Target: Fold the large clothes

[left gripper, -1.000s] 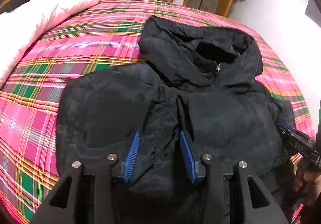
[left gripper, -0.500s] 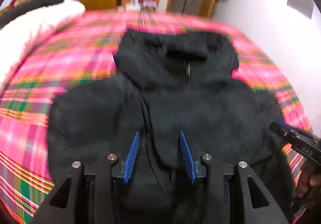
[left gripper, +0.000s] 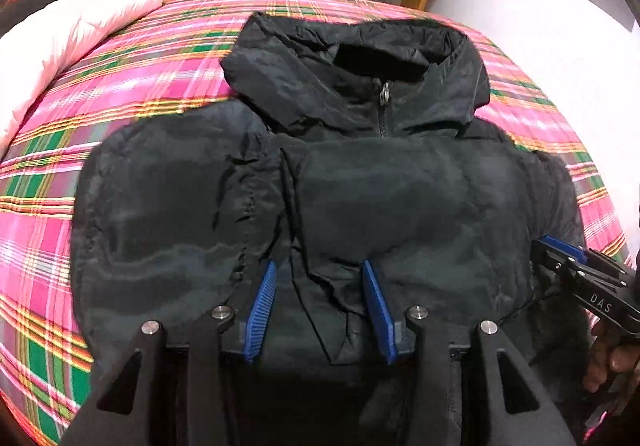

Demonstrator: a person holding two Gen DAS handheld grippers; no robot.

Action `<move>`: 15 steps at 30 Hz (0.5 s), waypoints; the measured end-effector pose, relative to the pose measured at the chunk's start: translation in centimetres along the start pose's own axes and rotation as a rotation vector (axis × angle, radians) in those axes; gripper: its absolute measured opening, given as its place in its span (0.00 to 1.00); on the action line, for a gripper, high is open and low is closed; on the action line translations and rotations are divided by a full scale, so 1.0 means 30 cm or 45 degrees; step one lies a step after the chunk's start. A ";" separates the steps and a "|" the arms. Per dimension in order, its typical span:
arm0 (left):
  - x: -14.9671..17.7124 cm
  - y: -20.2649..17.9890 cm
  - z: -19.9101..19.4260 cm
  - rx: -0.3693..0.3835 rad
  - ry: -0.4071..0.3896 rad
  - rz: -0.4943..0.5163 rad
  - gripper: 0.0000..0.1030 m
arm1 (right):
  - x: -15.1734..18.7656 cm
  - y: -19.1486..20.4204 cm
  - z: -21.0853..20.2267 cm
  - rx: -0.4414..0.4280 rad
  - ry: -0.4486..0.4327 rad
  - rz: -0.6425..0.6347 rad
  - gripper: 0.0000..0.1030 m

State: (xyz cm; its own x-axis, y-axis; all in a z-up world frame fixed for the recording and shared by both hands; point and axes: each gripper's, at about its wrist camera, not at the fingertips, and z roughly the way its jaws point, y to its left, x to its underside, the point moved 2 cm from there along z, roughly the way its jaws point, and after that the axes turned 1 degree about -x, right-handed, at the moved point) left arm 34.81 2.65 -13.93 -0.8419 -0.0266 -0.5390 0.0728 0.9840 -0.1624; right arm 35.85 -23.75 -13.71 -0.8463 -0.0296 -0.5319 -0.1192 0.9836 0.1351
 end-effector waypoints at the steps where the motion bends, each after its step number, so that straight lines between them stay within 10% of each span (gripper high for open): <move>1: -0.006 0.004 -0.018 0.003 -0.013 -0.005 0.46 | -0.014 0.005 -0.008 -0.003 -0.008 0.001 0.35; 15: -0.425 0.097 -0.009 0.035 -0.182 -0.023 0.49 | -0.287 0.160 0.038 0.005 -0.173 -0.397 0.54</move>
State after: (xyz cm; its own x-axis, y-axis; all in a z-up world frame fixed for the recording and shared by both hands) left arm 45.61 5.90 -7.29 -0.7588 -0.0712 -0.6475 0.0743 0.9781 -0.1946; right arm 43.16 -18.59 -9.44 -0.6925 -0.3050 -0.6537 -0.3590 0.9317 -0.0544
